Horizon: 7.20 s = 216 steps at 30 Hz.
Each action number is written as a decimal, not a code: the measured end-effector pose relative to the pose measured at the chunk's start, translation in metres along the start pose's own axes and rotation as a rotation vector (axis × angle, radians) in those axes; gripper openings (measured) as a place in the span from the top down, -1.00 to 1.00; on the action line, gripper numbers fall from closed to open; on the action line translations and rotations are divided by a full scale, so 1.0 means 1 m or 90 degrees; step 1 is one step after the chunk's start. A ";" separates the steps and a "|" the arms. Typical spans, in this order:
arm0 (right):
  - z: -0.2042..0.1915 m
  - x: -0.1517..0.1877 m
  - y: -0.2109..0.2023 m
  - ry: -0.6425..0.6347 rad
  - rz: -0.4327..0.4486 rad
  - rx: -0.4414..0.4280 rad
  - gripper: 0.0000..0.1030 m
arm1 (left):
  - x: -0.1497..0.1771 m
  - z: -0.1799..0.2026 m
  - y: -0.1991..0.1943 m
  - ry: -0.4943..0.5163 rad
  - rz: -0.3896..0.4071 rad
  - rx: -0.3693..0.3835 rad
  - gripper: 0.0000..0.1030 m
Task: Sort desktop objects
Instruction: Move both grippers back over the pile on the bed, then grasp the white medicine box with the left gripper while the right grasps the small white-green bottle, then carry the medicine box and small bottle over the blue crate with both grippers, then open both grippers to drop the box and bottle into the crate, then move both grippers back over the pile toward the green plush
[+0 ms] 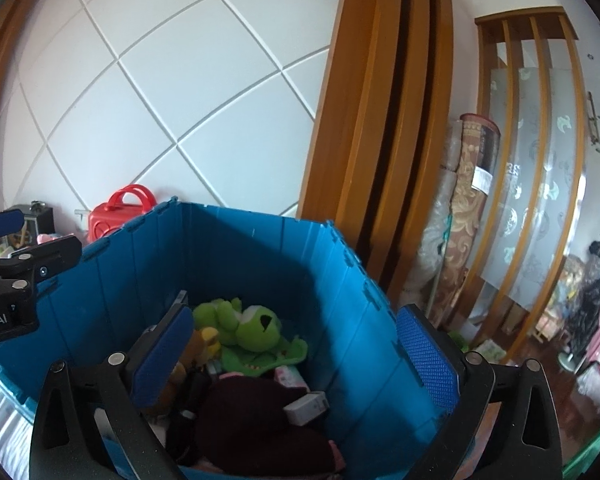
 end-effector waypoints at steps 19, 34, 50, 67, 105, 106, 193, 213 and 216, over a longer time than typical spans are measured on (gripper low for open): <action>-0.116 -0.024 -0.031 0.031 0.054 -0.186 -1.00 | 0.026 -0.147 -0.062 -0.069 0.022 -0.168 -0.71; -0.333 -0.063 -0.068 -0.033 0.042 -0.250 -1.00 | 0.065 -0.379 -0.093 -0.124 -0.012 -0.204 -0.71; -0.435 0.033 0.029 -0.042 -0.168 -0.241 -1.00 | 0.163 -0.454 0.002 -0.166 -0.195 -0.167 -0.71; -0.463 0.111 0.162 -0.074 -0.263 -0.284 -1.00 | 0.263 -0.427 0.183 -0.231 -0.306 -0.198 -0.41; -0.534 0.140 0.157 -0.049 -0.292 -0.322 0.29 | 0.265 -0.451 0.151 -0.147 -0.297 -0.170 0.41; -0.533 0.135 0.151 -0.049 -0.280 -0.323 0.30 | 0.259 -0.450 0.147 -0.144 -0.288 -0.170 0.41; 0.008 0.016 0.153 -0.068 -0.296 -0.124 -0.09 | 0.027 0.067 0.162 0.036 -0.333 0.050 -0.28; 0.005 -0.025 0.040 -0.013 -0.071 -0.080 -1.00 | -0.018 0.007 0.035 0.007 -0.077 0.003 -0.82; -0.005 -0.020 0.034 0.001 -0.065 -0.094 -1.00 | -0.016 -0.010 0.018 -0.005 -0.048 -0.020 -0.82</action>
Point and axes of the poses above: each gripper's, at about its wrist camera, not at the fingertips, and y roughly the way its jaws point, z to its right, x to its underside, the point moved 10 cm from there along y, roughly the way its jaws point, and after that the axes turned 6 degrees about -y, right-handed, at the moved point
